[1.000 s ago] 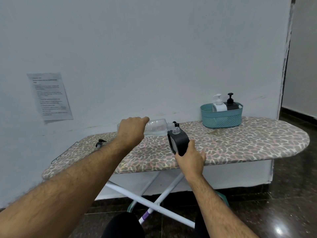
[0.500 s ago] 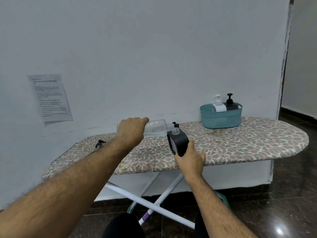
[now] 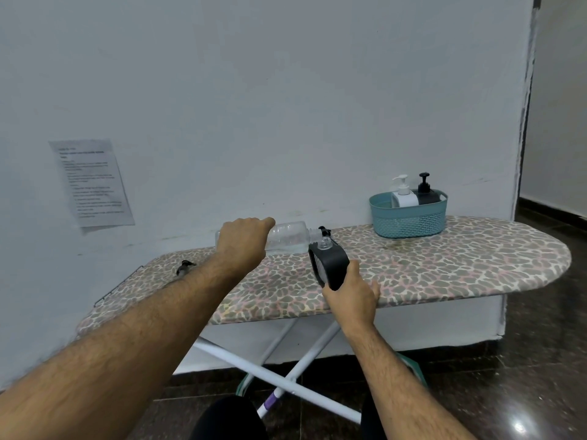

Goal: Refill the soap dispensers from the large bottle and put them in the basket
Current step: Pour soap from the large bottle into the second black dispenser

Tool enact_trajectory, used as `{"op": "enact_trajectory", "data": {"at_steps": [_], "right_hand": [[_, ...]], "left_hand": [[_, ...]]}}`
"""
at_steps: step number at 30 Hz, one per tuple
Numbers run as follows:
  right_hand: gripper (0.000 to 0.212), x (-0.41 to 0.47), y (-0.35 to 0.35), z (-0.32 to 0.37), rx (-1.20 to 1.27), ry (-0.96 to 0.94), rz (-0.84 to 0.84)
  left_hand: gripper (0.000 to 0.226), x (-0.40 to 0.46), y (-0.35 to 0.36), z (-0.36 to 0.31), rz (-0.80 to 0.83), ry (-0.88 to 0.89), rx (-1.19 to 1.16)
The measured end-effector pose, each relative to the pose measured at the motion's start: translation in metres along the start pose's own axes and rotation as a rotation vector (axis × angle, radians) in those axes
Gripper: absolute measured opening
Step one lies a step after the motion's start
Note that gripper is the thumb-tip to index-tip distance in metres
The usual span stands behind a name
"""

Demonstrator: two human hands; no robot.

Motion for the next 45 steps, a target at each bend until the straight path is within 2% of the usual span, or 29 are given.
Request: {"op": "enact_trajectory", "data": {"at_steps": [45], "right_hand": [[0.058,-0.0025,-0.002,0.0012,0.003,0.004,0.006]], "left_hand": [[0.045,0.0031,-0.0038,-0.0018,0.006,0.001,0.028]]}}
Point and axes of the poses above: each hand's wrist, its own x-axis towards the middle knuckle, its own y-axis out of the palm, z = x × y, the point moved 10 cm from there along x, towards the middle knuckle, and after that the axes turned 14 degrees about z, right-handed, at the moved point
